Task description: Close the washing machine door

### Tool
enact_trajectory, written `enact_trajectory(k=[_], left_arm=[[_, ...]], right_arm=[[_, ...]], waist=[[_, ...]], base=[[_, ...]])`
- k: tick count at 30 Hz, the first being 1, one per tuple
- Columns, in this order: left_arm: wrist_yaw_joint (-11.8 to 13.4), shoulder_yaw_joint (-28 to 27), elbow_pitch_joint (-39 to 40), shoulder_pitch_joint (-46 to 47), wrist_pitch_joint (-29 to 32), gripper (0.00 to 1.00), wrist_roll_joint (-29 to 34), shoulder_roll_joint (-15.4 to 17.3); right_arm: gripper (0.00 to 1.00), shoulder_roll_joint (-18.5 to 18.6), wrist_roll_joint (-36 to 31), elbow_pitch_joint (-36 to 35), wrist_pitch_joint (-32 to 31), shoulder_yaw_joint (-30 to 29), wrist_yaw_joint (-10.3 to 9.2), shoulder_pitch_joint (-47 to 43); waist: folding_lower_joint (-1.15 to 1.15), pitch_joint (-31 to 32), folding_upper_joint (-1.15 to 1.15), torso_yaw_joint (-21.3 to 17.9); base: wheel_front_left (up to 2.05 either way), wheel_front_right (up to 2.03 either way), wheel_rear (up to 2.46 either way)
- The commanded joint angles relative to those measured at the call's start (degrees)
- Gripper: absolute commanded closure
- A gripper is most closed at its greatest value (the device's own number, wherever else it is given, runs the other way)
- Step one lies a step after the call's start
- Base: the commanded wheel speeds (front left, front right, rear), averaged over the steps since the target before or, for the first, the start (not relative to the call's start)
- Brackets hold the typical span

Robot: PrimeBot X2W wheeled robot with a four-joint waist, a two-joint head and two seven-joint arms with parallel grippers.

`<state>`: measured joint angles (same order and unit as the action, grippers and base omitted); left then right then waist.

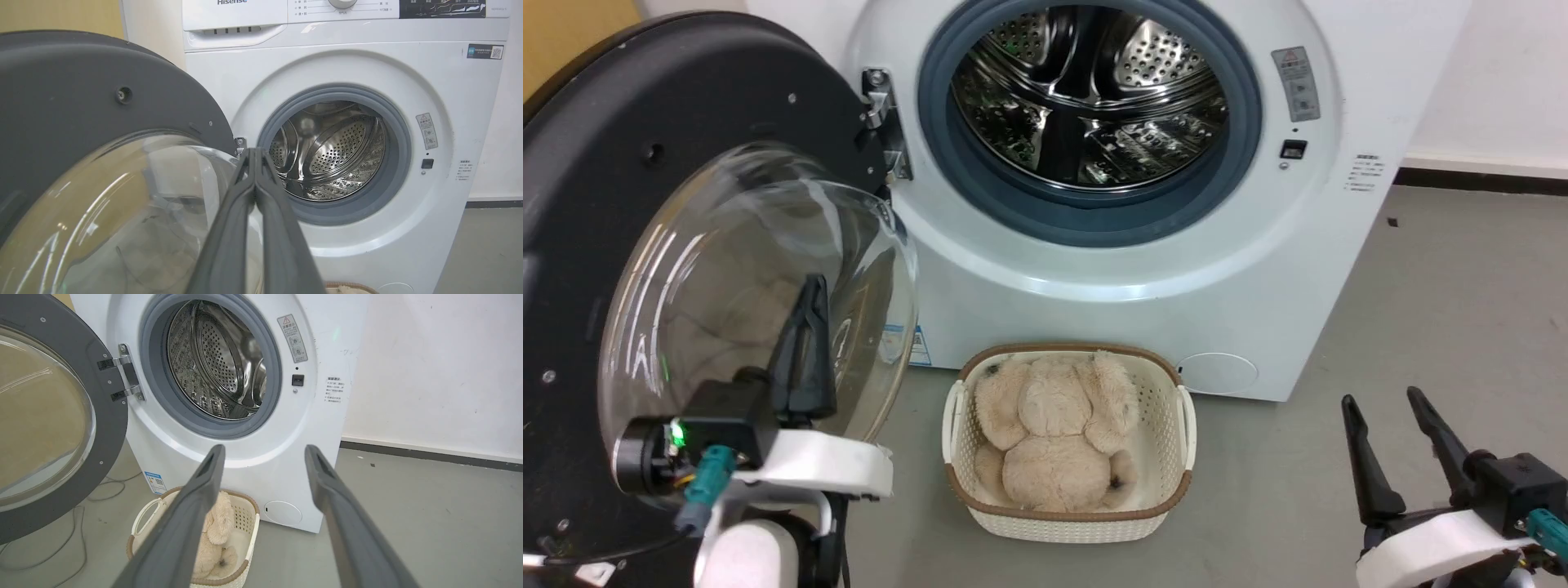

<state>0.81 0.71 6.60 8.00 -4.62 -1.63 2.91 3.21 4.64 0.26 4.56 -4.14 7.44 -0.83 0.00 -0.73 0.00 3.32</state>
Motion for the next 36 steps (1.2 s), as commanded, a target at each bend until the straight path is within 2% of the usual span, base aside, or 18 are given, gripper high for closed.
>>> enact_trajectory(k=[1, 15, 23, 31, 36], left_arm=[[-0.34, -0.43, 0.92, 1.57, -0.63, 1.00, -0.73, 0.14], [-2.44, -4.22, 4.79, 8.06, -2.18, 1.00, -3.41, 0.12], [-4.20, -9.10, 6.97, 12.99, -3.26, 1.00, -7.54, 0.25], [-4.94, -13.13, 7.55, 15.91, -4.10, 1.00, -11.13, 1.48], [-5.30, -17.15, 6.25, 17.61, -4.70, 1.00, -15.71, 2.09]], right_arm=[[0.00, -0.12, 0.41, -0.24, 0.69, -0.45, 0.02, 0.53], [0.00, -0.15, 1.35, -0.27, 2.25, -2.10, 0.02, 1.24], [0.00, -0.18, 1.87, 0.01, 3.32, -3.36, 0.02, 1.51], [0.00, -0.20, 2.38, 0.23, 4.16, -4.39, 0.03, 1.65], [0.00, -0.21, 2.61, 0.33, 4.76, -5.13, 0.03, 1.79]], waist=[[0.00, -0.17, 0.00, 0.55], [0.00, -1.41, 0.00, 4.85], [0.00, -2.08, 0.00, 7.99], [0.00, -2.39, 0.00, 10.22], [0.00, -2.85, 0.00, 11.83]], base=[[0.00, 0.00, 0.00], [0.00, 0.00, 0.00], [0.00, 0.00, 0.00], [0.00, 0.00, 0.00], [0.00, 0.00, 0.00]])
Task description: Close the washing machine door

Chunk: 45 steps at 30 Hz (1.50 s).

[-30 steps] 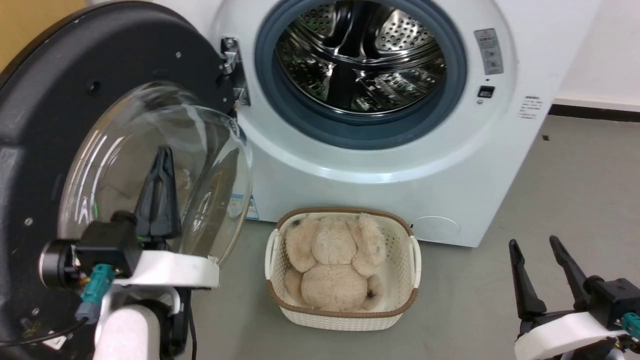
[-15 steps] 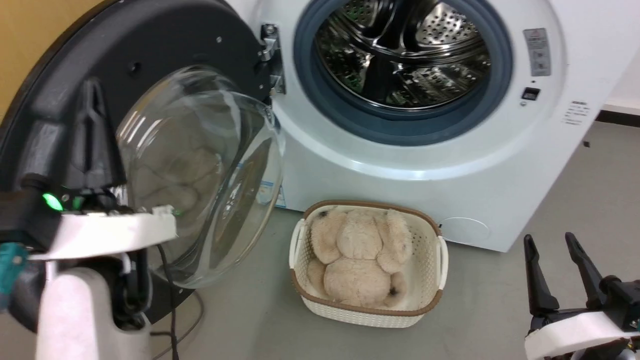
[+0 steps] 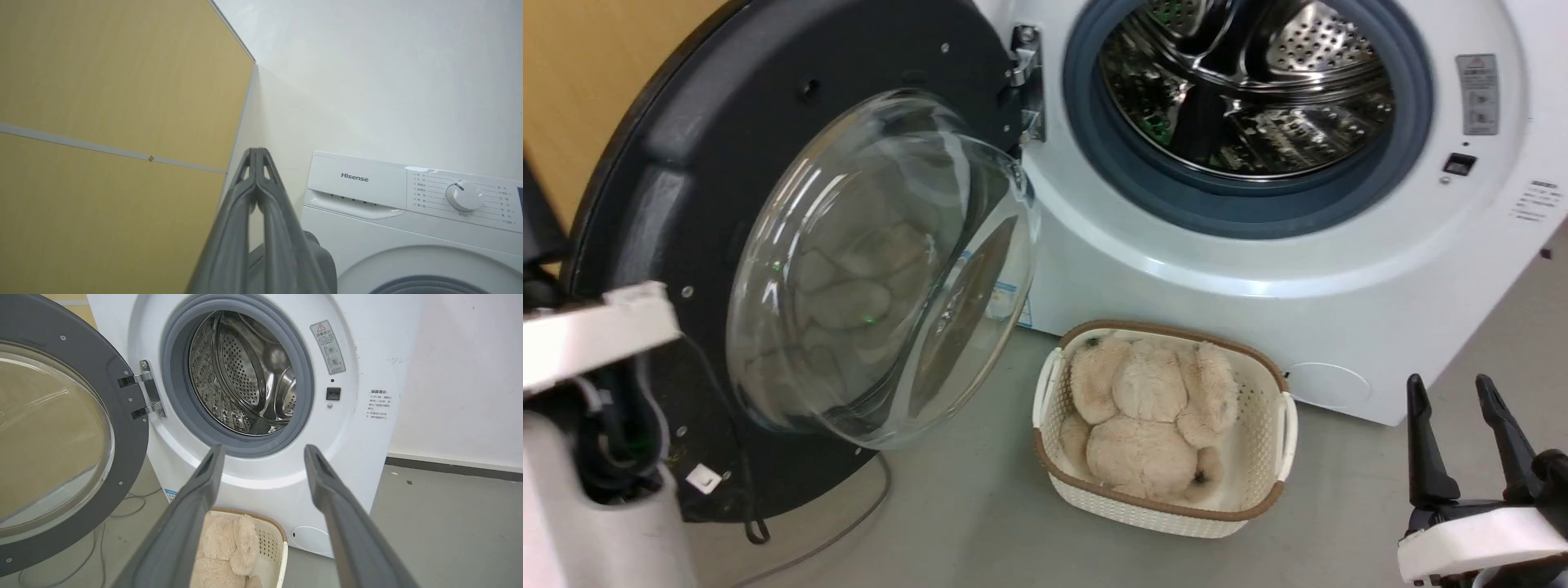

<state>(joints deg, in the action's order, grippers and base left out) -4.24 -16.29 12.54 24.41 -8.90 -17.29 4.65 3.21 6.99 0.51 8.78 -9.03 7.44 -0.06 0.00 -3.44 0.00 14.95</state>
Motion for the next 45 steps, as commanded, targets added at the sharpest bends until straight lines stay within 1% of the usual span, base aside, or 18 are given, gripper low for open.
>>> enact_trajectory(k=[1, 7, 10, 14, 17, 22, 26, 29, 32, 38, 45], left_arm=[[-0.32, -1.14, -0.26, 1.52, -0.53, 1.00, -1.27, 0.35], [-0.64, -6.99, -5.89, 3.20, -0.10, 1.00, -9.73, 1.01], [-0.78, -9.73, -8.93, 3.56, 0.14, 1.00, -11.92, 2.35], [-1.00, -12.94, -13.37, 4.28, 0.80, 1.00, -16.48, 2.46], [-1.19, -15.01, -17.07, 4.66, 3.19, 1.00, -21.07, 2.53], [-1.54, -18.43, -22.65, 5.49, 8.67, 1.00, -30.57, 2.49], [-1.83, -20.24, -26.72, 5.51, 12.10, 1.00, -35.73, 3.16], [-2.07, -20.75, -28.94, 5.33, 15.78, 1.00, -40.59, 3.30], [-2.27, -20.10, -29.20, 4.15, 19.11, 1.00, -44.96, 3.17], [-2.65, -16.56, -26.31, -0.92, 24.83, 1.00, -52.52, 2.14], [-3.09, -11.76, -23.85, -6.38, 29.12, 1.00, -59.81, 1.94]], right_arm=[[0.00, -0.21, 0.30, 0.13, 0.66, -0.32, 0.03, 1.06], [0.00, -0.23, 0.60, 0.23, 1.38, -0.98, 0.03, 1.38], [0.00, -0.24, 0.71, 0.19, 1.74, -1.29, 0.03, 1.63], [0.00, -0.25, 0.85, 0.27, 2.22, -1.57, 0.03, 1.89], [0.00, -0.25, 0.94, 0.33, 2.57, -1.81, 0.03, 2.05], [0.00, -0.27, 1.01, 0.32, 3.17, -2.43, 0.04, 2.30], [0.00, -0.28, 1.01, 0.36, 3.65, -2.79, 0.04, 2.64], [0.00, -0.29, 1.11, 0.34, 4.01, -3.07, 0.04, 2.95], [0.00, -0.30, 1.27, 0.31, 4.37, -3.43, 0.04, 3.24], [0.00, -0.31, 1.69, 0.37, 5.09, -4.03, 0.04, 3.69], [0.00, -0.33, 2.21, 0.50, 5.93, -5.02, 0.04, 3.96]], waist=[[0.00, -0.22, 0.00, 0.50], [0.00, -0.90, 0.00, 2.24], [0.00, -1.36, 0.00, 2.96], [0.00, -1.81, 0.00, 3.72], [0.00, -2.10, 0.00, 4.22], [0.00, -2.67, 0.00, 5.05], [0.00, -3.24, 0.00, 5.67], [0.00, -3.67, 0.00, 6.08], [0.00, -4.10, 0.00, 6.50], [0.00, -4.79, 0.00, 7.32], [0.00, -5.14, 0.00, 8.75]], base=[[0.00, 0.00, 0.00], [0.00, 0.00, 0.00], [0.00, 0.00, 0.00], [0.00, 0.00, 0.00], [0.00, 0.00, 0.00], [0.00, 0.00, 0.00], [0.00, 0.00, 0.00], [0.00, 0.00, 0.00], [0.00, 0.00, 0.00], [0.00, 0.00, 0.00], [0.00, 0.00, 0.00]])
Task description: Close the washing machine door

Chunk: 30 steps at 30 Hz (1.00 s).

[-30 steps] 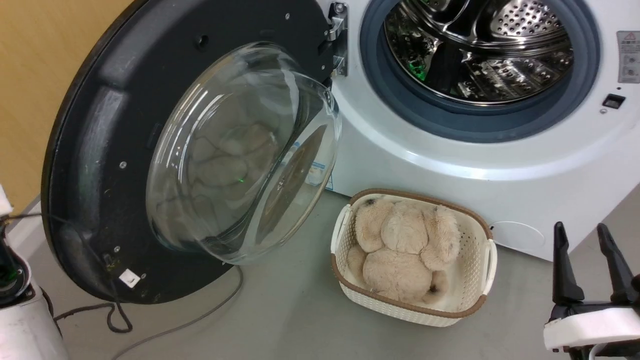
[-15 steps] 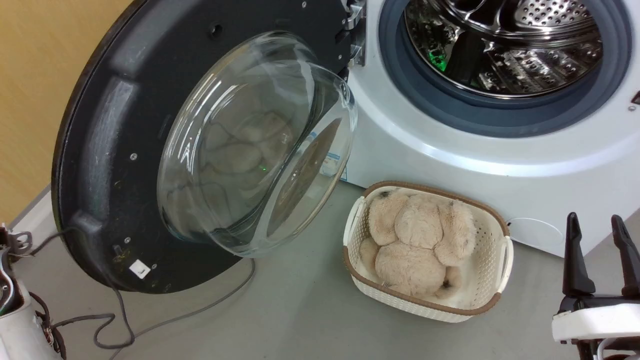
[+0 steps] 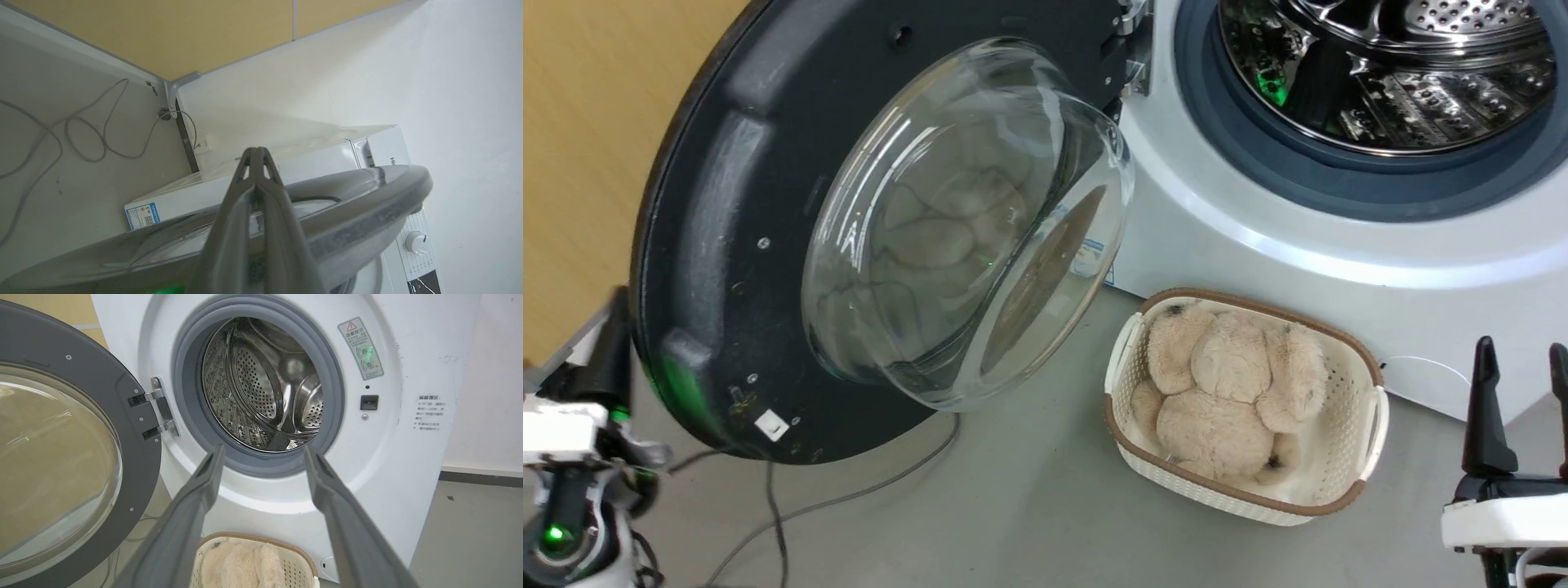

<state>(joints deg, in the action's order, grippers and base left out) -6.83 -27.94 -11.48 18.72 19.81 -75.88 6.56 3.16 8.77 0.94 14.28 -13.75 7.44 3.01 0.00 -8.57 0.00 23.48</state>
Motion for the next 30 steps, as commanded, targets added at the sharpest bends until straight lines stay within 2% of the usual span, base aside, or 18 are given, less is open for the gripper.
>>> enact_trajectory(k=[1, 5, 19, 30], left_arm=[[-0.56, 0.83, 0.63, -1.42, 1.02, 1.00, -2.14, 0.03], [-0.65, 4.77, 2.61, -4.24, 2.67, 1.00, -4.45, 0.17], [-0.66, 23.11, 14.52, -14.39, 8.79, 1.00, -7.08, 4.09], [-0.66, 36.06, 22.12, -16.69, 7.56, 1.00, -6.65, 6.83]], right_arm=[[0.00, -0.28, 0.56, 0.10, 0.55, -0.46, 0.04, 0.88], [0.00, -0.28, 0.86, 0.27, 0.72, -0.51, 0.05, 0.87], [0.00, -0.28, 1.43, 0.46, 0.72, -0.22, 0.05, 0.38], [0.00, -0.28, 1.95, 0.61, 0.72, 0.53, 0.05, 0.47]], waist=[[0.00, 0.00, 0.00, 0.48], [0.00, 0.26, 0.00, 0.94], [0.00, 1.69, 0.00, 0.10], [0.00, 2.45, 0.00, -3.68]], base=[[0.00, 0.00, 0.00], [0.00, 0.00, 0.00], [0.00, 0.00, 0.00], [0.00, 0.00, 0.00]])
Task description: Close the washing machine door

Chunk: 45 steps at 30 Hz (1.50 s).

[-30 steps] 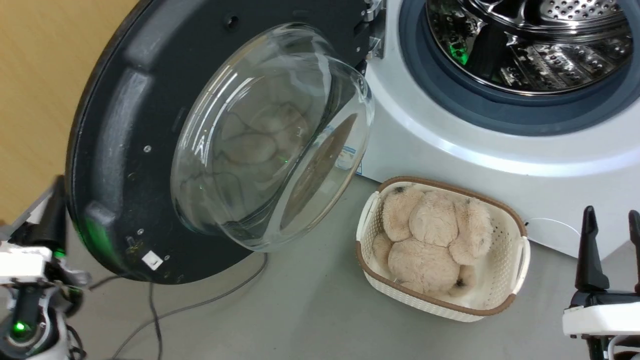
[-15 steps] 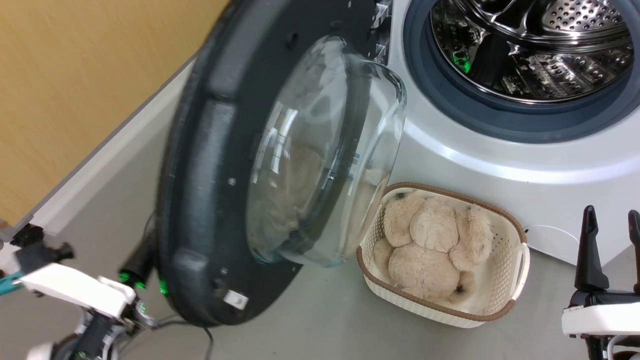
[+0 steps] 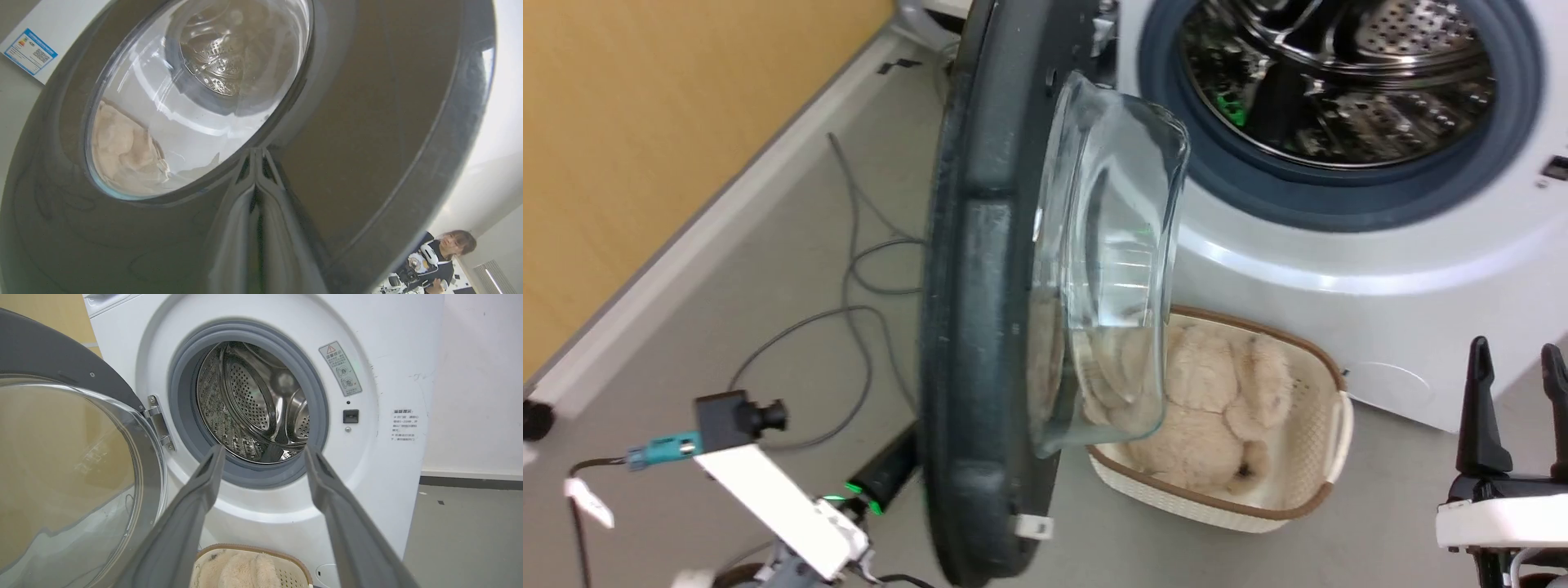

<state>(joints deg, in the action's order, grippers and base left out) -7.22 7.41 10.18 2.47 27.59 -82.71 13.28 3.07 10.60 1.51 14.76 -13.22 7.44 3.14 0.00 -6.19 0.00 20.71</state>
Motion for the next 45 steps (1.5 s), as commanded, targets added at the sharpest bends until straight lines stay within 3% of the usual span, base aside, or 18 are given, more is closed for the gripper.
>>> enact_trajectory(k=[1, 16, 19, 20, 24, 31, 39, 45], left_arm=[[-0.26, 1.85, 0.84, -0.34, -0.51, 1.00, 0.14, 0.24], [-0.26, 15.30, -0.88, 4.72, -8.78, 1.00, 0.49, -0.51], [-0.26, 17.07, -2.72, 6.56, -11.89, 1.00, 0.43, -1.47], [-0.26, 19.15, -6.00, 9.08, -16.19, 1.00, 0.76, -2.66], [-0.26, 20.90, -11.15, 11.51, -21.37, 1.00, 2.23, -3.48], [-0.26, 24.77, -14.74, 13.52, -25.09, 1.00, 1.15, -3.25], [-0.26, 27.18, -15.48, 14.19, -31.66, 1.00, 1.63, -0.05], [-0.26, 26.25, -18.63, 16.15, -41.41, 1.00, 10.84, 3.62]], right_arm=[[0.00, -0.19, 0.17, 0.04, 0.24, -0.01, 0.05, 0.36], [0.00, -0.19, 0.94, 0.20, 0.24, 0.71, 0.05, 1.83], [0.00, -0.19, 1.28, 0.46, 0.24, 0.79, 0.05, 2.07], [0.00, -0.19, 1.65, 0.65, 0.24, 1.12, 0.05, 2.36], [0.00, -0.19, 1.90, 0.73, 0.24, 1.25, 0.05, 2.68], [0.00, -0.19, 2.03, 0.82, 0.24, 1.42, 0.05, 2.73], [0.00, -0.19, 1.74, 0.95, 0.24, 1.21, 0.05, 2.52], [0.00, -0.19, 1.30, 1.05, 0.24, 0.56, 0.05, 1.92]], waist=[[0.00, 0.08, 0.00, -1.50], [0.00, -1.90, 0.00, -12.71], [0.00, -2.45, 0.00, -15.13], [0.00, -3.26, 0.00, -18.04], [0.00, -3.98, 0.00, -20.14], [0.00, -4.28, 0.00, -21.49], [0.00, -3.47, 0.00, -20.73], [0.00, -1.73, 0.00, -19.32]], base=[[0.00, 0.00, 0.00], [0.00, 0.00, 0.00], [0.00, 0.00, 0.00], [0.00, 0.00, 0.00], [0.00, 0.00, 0.00], [0.00, 0.00, 0.00], [0.00, 0.00, 0.00], [0.00, 0.00, 0.00]])
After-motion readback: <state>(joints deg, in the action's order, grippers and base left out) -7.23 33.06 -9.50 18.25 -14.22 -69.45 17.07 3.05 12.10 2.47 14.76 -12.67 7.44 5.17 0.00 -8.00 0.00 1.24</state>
